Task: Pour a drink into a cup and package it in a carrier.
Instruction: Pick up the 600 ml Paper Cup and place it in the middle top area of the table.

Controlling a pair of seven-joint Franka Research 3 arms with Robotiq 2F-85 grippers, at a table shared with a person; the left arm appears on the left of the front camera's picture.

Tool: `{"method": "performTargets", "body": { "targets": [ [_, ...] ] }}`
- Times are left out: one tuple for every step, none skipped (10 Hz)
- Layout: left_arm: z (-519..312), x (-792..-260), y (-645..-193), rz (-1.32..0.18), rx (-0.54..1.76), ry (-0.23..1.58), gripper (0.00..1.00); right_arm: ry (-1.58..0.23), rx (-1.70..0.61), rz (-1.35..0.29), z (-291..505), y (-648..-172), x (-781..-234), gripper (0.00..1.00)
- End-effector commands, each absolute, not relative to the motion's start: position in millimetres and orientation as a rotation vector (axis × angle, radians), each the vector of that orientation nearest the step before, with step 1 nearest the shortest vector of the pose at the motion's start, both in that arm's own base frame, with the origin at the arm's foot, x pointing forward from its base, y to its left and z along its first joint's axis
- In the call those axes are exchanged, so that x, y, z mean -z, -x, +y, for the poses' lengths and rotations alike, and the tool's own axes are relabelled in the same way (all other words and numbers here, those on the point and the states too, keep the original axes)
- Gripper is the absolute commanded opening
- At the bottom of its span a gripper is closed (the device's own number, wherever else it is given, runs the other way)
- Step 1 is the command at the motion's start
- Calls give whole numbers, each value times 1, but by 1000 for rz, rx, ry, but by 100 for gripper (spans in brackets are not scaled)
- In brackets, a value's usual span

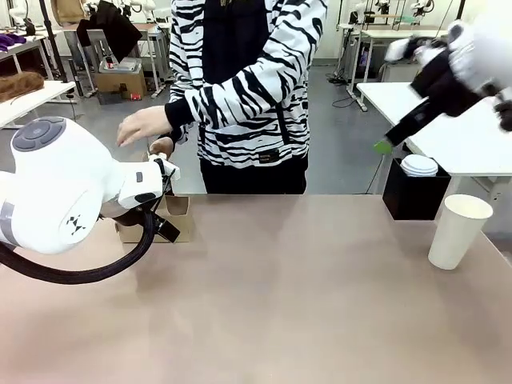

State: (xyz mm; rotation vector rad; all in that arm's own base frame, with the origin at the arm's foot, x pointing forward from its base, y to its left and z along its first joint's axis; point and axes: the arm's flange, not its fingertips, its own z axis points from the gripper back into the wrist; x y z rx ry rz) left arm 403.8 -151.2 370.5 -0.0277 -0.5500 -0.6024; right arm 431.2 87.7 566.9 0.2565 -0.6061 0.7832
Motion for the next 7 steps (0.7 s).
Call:
{"method": "performTargets", "body": {
  "targets": [
    [-151,-371,-404,-550,603,28,100,-447,-867,-594,24,-436,-571,100],
    [-151,-371,-404,-550,603,28,100,-548,-919,-639,-9,-428,-571,100],
    [-151,-371,-404,-550,603,28,100,-594,-934,-668,-30,-422,-568,100],
    [-151,-371,-404,-550,603,28,100,-640,-976,-726,-62,-407,-558,100],
    [-151,-371,-404,-550,603,28,100,-666,-993,-784,-84,-393,-545,100],
    [-151,-371,-404,-550,603,28,100,-679,-1029,-837,-100,-380,-529,100],
    [-151,-371,-404,-550,603,28,100,-700,-1044,-885,-116,-374,-513,100]
  ]
}}
